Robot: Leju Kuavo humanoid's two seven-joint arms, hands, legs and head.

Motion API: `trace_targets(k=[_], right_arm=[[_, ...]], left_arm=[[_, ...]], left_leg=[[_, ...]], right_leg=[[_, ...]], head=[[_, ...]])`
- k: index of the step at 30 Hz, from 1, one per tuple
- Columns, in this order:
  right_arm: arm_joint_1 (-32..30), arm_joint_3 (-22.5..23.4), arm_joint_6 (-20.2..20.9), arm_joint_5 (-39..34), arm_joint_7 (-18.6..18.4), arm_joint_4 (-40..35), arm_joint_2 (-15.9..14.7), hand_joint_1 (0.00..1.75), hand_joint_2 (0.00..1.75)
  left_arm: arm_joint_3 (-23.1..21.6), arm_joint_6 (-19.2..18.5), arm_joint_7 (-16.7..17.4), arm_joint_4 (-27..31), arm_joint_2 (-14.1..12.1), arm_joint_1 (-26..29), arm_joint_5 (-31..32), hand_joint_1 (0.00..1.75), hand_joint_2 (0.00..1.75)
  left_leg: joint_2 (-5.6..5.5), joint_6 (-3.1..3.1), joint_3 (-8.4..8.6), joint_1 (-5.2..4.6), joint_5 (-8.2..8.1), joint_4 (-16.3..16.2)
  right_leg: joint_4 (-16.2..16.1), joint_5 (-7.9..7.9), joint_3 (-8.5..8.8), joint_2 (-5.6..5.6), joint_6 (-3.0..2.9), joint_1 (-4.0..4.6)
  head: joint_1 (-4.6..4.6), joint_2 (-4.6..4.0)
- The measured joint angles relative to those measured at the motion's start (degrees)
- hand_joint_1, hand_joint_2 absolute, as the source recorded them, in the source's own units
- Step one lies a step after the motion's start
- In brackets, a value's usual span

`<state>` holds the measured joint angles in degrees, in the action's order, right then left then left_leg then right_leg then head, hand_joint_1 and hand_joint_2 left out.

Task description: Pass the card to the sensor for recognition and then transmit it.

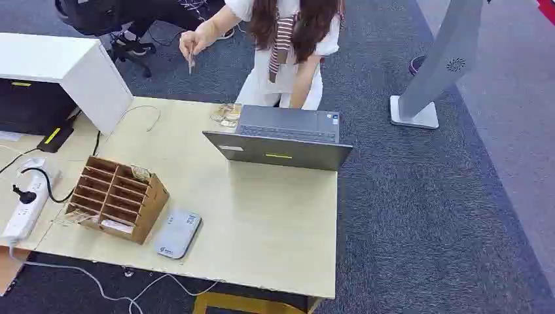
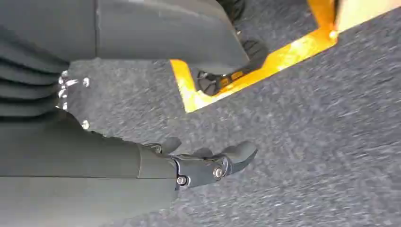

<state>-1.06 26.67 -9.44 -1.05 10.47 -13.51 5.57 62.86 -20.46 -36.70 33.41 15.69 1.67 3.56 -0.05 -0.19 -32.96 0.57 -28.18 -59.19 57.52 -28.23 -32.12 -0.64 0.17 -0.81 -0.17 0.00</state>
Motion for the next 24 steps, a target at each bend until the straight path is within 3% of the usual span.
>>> trace_targets(k=[18, 19, 24], right_arm=[[0.05, 2.16, -2.95, 1.11, -2.64, 0.87, 1.05, 0.0, 0.0], [0.07, 2.21, -3.15, 1.33, -2.69, 0.92, 1.07, 0.0, 1.75], [0.13, 2.62, -4.0, 2.29, -3.71, 1.09, 1.38, 0.0, 1.75]], left_arm=[[-12.3, -1.61, 0.48, 34.14, 1.92, 13.81, -9.5, 0.0, 1.75], [-12.87, -2.05, 0.31, 36.22, 2.05, 14.52, -9.92, 0.0, 1.75], [-16.81, -2.99, -0.41, 46.58, 2.47, 17.52, -10.9, 0.0, 1.75]], left_leg=[[0.0, 0.0, 0.0, -0.01, 0.0, 0.0], [0.0, 0.0, 0.01, -0.01, 0.0, 0.0], [0.01, 0.0, 0.02, 0.0, 0.0, 0.0]], right_leg=[[0.0, -0.01, -0.01, 0.01, 0.01, -0.01], [0.0, -0.01, -0.01, 0.01, 0.01, -0.01], [0.0, -0.01, -0.01, 0.01, 0.01, 0.0]], head=[[0.0, 0.0], [0.0, 0.0], [0.0, 0.0]])
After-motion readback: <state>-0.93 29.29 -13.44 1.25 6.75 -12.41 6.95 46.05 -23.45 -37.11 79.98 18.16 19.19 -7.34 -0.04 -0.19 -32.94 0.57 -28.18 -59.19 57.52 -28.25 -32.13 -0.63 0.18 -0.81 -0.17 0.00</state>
